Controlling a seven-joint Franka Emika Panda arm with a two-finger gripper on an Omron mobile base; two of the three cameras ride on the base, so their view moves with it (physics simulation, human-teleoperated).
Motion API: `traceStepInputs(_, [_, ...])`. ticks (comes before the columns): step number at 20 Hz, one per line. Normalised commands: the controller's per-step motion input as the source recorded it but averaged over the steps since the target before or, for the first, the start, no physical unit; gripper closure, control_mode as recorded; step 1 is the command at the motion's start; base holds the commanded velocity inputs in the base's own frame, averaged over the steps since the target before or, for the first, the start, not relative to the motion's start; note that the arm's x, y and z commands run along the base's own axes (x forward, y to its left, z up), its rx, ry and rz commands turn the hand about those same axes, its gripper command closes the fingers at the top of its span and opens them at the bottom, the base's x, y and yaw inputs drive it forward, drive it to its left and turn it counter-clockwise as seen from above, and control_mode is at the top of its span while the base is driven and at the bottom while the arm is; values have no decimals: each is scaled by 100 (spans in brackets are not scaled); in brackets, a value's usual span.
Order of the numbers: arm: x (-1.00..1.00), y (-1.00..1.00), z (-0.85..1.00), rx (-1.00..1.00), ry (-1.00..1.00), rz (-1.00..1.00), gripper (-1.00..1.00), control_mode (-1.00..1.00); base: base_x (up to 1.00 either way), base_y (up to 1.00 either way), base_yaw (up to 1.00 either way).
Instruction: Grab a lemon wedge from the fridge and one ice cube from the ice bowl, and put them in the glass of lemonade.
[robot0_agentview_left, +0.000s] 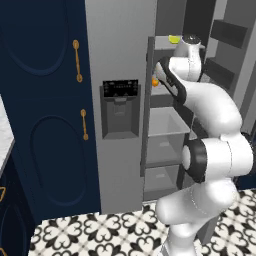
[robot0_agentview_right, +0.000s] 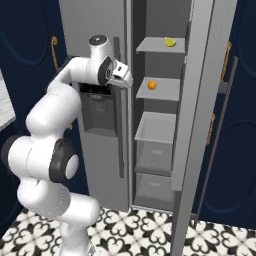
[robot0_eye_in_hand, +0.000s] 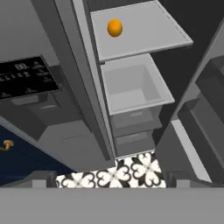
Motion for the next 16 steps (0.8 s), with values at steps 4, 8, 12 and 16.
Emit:
traceStepInputs(4, [-100, 74, 42, 6, -15, 0, -100, -100, 0, 0, 0])
traceStepInputs(8, [-100, 40, 5, 3, -11, 0, -100, -100, 0, 0, 0])
traceStepInputs(12, [-92, 7, 0, 5, 1, 0, -100, -100, 0, 0, 0])
traceStepInputs(16, [-77, -3, 21, 0, 2, -2, -100, -100, 0, 0, 0])
